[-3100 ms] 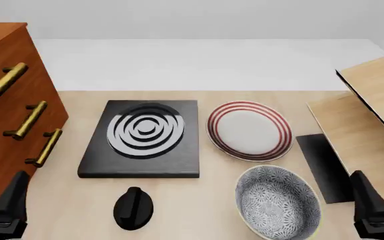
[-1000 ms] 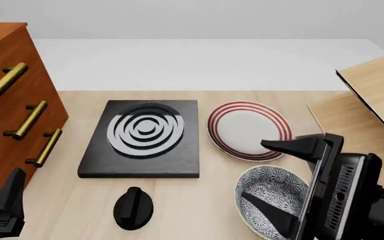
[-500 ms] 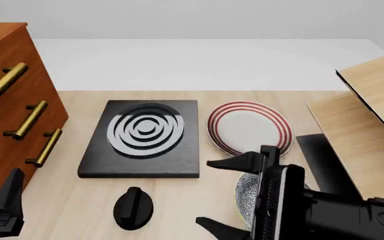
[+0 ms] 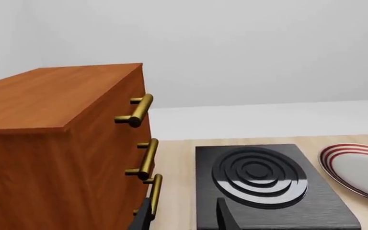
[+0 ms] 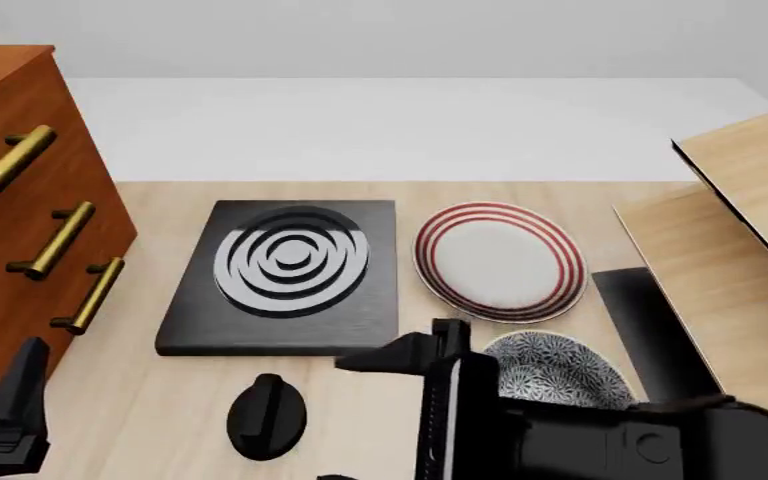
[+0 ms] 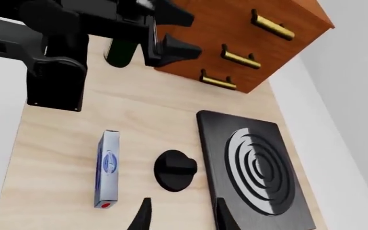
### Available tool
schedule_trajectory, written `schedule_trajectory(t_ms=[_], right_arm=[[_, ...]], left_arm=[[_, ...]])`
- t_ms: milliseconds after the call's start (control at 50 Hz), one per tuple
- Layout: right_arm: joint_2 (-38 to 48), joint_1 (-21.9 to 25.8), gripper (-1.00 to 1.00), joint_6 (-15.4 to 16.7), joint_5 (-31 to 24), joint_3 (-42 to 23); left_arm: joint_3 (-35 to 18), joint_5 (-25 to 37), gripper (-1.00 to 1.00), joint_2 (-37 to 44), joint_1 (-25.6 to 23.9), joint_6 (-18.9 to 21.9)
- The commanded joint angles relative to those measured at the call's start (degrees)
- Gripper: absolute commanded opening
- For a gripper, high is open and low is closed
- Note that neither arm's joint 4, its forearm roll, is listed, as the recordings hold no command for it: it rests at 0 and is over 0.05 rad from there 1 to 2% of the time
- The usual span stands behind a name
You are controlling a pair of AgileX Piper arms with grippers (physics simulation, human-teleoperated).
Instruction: Pick up the cream cheese and put it in the bowl.
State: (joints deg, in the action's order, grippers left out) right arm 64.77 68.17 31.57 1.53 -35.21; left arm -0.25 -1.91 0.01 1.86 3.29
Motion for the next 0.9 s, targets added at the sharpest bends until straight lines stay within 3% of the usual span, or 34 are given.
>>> schedule_trajectory(t_ms=[20, 600, 740, 900], right_arm=[[6.53, 1.71, 1.00, -1.57, 3.45, -0.51], [19.04, 9.01, 1.00, -9.09, 8.69, -4.92], [21.17, 9.82, 1.00, -9.69, 9.71, -5.87], [24.56, 10.99, 1.00, -13.26, 10.97, -7.44]], left_arm=[[0.14, -0.25, 1.00, 0.00, 0.04, -0.42], [0.23, -0.47, 1.00, 0.00, 2.62, -0.20], [0.24, -0.54, 1.00, 0.00, 2.59, -0.45], [0.19, -0.47, 1.00, 0.00, 2.52, -0.69]])
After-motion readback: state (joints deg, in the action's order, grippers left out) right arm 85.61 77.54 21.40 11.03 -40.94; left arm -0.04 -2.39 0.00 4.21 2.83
